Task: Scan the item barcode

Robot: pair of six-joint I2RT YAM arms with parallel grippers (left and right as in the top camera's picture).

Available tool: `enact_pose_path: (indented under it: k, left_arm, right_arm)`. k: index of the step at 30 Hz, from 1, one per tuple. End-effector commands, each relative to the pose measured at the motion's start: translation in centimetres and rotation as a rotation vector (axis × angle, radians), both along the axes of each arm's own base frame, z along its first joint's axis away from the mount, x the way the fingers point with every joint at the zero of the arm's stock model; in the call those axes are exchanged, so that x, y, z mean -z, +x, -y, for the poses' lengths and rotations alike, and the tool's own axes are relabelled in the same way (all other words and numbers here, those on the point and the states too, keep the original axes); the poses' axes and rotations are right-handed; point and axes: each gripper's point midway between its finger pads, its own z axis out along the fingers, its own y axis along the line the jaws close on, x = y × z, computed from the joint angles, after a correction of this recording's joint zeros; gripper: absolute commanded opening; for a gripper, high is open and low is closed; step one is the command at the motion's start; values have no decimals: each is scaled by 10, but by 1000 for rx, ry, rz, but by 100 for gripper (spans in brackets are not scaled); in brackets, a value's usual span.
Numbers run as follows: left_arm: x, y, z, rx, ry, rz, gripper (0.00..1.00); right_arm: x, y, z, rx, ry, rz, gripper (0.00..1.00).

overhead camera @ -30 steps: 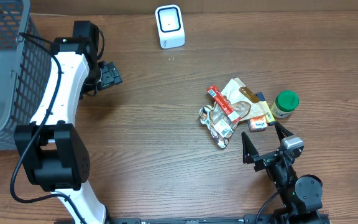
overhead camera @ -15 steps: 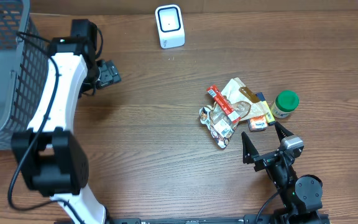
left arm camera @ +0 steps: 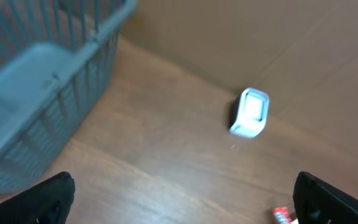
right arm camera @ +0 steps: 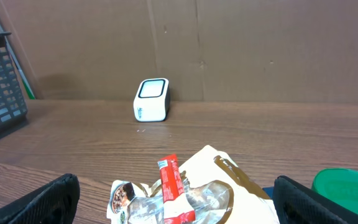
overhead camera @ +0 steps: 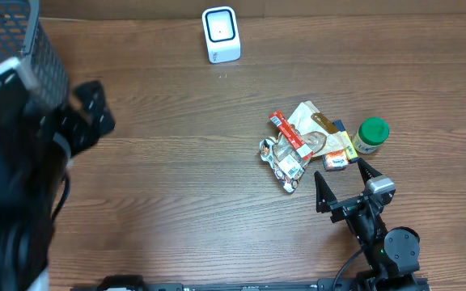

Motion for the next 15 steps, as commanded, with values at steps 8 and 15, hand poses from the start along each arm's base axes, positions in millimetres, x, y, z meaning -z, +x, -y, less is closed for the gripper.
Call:
enact_pose_path:
  k: [8,15]
  left_arm:
    - [-19,-60,-2,-6,20,109,100]
    - [40,-80,-2,-6,20,21,100]
  right_arm:
    - [2,1,2,7,4,2,100]
    - [2,1,2,7,4,2,100]
